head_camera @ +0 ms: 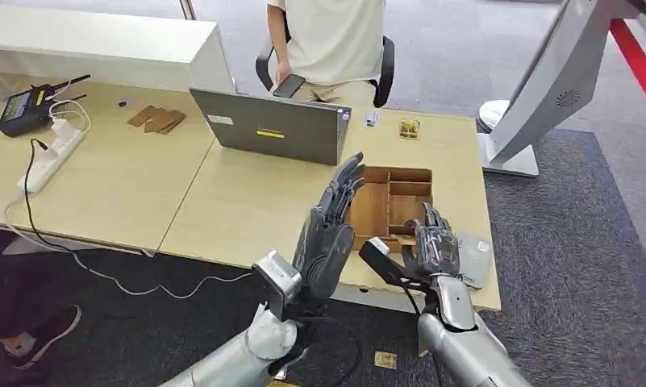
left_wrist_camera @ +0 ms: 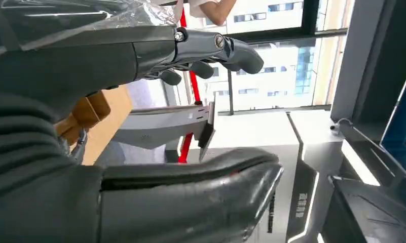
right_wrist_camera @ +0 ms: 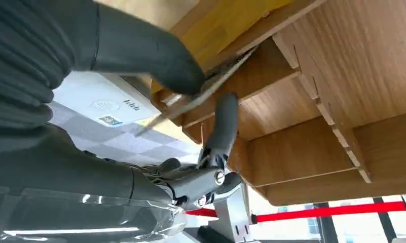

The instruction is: Pass the card to the sensor for recognition and then transmit it.

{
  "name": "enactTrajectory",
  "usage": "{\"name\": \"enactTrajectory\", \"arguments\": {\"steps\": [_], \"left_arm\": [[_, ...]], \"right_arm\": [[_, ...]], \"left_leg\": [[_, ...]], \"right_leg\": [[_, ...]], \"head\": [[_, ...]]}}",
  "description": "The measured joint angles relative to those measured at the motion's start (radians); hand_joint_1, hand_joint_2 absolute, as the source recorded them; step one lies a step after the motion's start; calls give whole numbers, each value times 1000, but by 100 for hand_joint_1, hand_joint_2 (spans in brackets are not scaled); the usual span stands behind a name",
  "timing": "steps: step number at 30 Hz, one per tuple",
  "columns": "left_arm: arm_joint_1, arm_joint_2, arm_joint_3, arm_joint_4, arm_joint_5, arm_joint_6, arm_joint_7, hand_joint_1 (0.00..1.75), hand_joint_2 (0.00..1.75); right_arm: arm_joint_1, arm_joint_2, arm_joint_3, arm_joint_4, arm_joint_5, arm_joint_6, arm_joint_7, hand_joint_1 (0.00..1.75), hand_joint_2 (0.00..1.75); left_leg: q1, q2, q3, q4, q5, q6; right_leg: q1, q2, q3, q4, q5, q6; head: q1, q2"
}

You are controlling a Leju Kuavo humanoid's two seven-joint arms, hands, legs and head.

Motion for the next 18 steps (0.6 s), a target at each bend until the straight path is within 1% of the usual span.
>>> {"name": "enactTrajectory", "arguments": {"steps": [7,10,12,18], "left_arm": [[0,0,0,0,0,0,0,0,175],[1,0,-2,0,0,0,0,0,175],[5,0,-2,0,-1,0,0,0,175],[5,0,-2,0,-8,0,0,0,175]], "right_arm": [[0,0,0,0,0,0,0,175,175],[-1,-2,-5,8,-12,-2,12,175,175],[-5,-17,-19,25,-30,-6,26,175,175],[-4,-28,-27,30,-36,-23,21,175,175]], "left_leg": [[0,0,0,0,0,0],[0,0,0,0,0,0],[0,0,0,0,0,0],[0,0,1,0,0,0]], "right_leg": [[0,0,0,0,0,0],[0,0,0,0,0,0],[0,0,0,0,0,0],[0,0,0,0,0,0]], "head": [[0,0],[0,0],[0,0],[0,0]]}}
